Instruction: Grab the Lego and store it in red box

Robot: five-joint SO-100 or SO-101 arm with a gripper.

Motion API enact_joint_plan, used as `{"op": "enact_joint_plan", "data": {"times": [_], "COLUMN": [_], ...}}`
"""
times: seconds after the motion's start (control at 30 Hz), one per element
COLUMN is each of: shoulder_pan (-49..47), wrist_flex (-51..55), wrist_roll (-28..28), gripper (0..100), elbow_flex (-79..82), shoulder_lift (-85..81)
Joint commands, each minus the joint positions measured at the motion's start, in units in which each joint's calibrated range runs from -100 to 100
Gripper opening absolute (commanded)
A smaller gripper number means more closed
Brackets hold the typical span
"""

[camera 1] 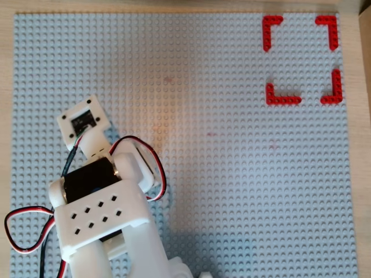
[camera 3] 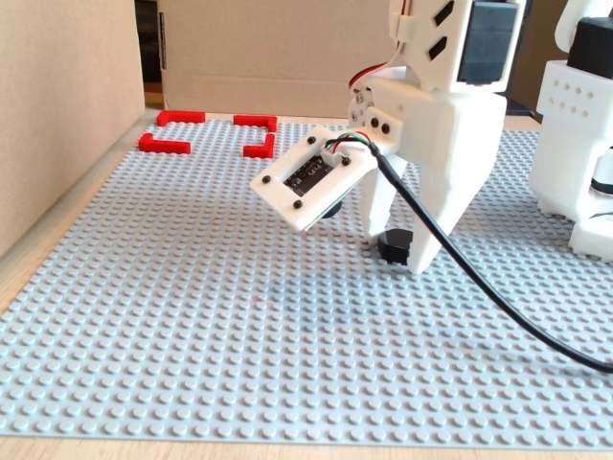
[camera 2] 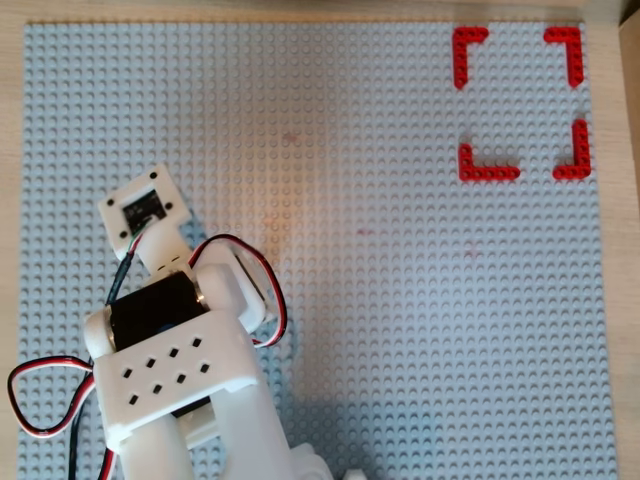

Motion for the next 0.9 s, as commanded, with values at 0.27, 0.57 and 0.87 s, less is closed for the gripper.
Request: {"op": "enact_joint_plan", "data": {"times": [0.27, 0.57, 0.87], "shoulder_pan": [0.19, 2.20, 2.50], "wrist_flex": [0.46, 0.81, 1.69], "wrist_roll": [0.02, 2.06, 2.94], "gripper": [18, 18, 18], "elbow_flex": [0.28, 0.37, 0.92], "shoulder_lift": [0.38, 0.38, 0.38]}}
